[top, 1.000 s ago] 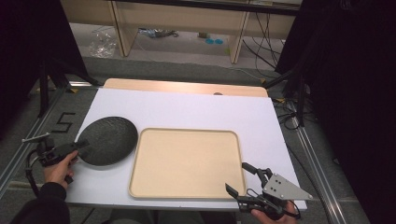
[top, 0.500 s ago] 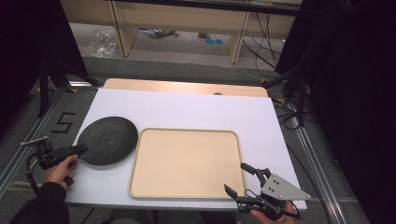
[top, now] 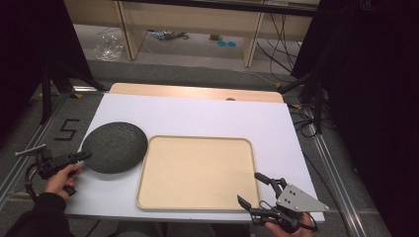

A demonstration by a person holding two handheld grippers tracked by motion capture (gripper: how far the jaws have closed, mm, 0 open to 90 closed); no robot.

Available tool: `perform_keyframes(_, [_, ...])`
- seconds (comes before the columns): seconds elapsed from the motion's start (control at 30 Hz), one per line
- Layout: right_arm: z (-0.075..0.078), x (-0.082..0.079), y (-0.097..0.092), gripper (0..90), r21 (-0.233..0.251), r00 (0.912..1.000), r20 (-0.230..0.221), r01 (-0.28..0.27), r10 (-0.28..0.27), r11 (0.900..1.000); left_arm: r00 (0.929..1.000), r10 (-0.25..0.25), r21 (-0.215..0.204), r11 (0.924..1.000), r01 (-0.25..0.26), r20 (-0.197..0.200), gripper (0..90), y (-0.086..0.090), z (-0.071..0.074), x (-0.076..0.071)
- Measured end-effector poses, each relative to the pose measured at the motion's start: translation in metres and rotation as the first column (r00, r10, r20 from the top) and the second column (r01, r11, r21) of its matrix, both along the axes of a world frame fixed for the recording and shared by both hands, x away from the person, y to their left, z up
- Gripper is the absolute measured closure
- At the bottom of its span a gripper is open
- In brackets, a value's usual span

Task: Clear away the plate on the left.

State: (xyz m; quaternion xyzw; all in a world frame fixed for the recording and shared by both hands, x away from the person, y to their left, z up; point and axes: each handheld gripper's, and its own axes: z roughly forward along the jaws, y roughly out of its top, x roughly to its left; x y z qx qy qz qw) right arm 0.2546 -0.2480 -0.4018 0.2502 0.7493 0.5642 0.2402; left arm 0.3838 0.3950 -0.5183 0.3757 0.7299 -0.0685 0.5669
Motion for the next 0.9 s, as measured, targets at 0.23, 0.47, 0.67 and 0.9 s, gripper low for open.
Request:
perform_keyframes(0.23, [0.0004,0.0001,0.0003,20.5,0.006,1.0000,-0.001,0.000,0.000,1.0000,0.9997,0.023,0.025,0.9994,-0.023,0.010,86.5,-0.0023,0.0103,-0.0022])
perform_keyframes(0.47, [-0.0001,0.0004,-0.0003,20.6,-0.001,0.9999,-0.007,-0.010,0.010,1.0000,0.9979,0.064,-0.015,0.9979,-0.064,-0.008,86.4,0.0004,0.0086,-0.0046])
perform_keyframes(0.67, [0.0000,0.0006,0.0003,20.6,-0.001,0.9999,-0.008,-0.009,0.009,1.0000,0.9972,0.075,-0.043,0.9962,-0.075,-0.003,85.4,0.0025,0.0092,-0.0070])
perform_keyframes(0.9, [0.0002,0.0003,-0.0003,20.7,-0.002,1.0000,-0.004,-0.007,0.007,1.0000,0.9964,0.084,-0.065,0.9943,-0.085,-0.004,84.7,0.0016,0.0104,-0.0086])
